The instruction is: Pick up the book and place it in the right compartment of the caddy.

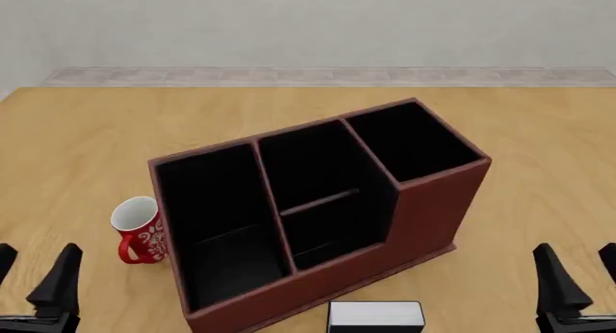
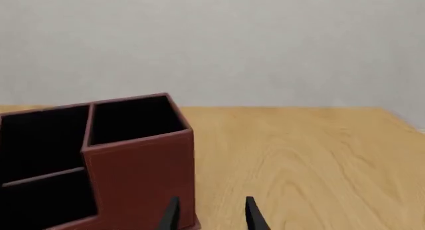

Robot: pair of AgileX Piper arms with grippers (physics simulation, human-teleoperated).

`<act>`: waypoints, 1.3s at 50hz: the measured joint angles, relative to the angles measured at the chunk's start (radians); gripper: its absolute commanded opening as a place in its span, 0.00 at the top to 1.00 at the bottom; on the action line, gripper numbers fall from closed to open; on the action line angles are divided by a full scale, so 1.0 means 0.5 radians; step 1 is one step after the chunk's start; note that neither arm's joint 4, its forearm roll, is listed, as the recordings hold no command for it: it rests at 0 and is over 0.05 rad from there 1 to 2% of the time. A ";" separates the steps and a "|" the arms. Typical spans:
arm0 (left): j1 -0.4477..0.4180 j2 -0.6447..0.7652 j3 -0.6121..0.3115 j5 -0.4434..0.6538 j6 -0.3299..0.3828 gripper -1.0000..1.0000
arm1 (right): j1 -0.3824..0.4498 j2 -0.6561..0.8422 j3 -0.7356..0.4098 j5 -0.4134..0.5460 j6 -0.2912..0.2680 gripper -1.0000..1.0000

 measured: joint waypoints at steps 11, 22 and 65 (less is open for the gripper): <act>0.021 0.018 0.004 0.000 0.014 0.00 | 0.107 0.068 -0.147 0.116 -0.171 0.00; 0.039 0.012 0.003 0.018 0.041 0.00 | 0.284 0.350 -0.411 0.275 -0.413 0.00; 0.109 -0.002 0.012 0.078 0.099 0.00 | 0.829 1.141 -1.446 1.364 -1.026 0.00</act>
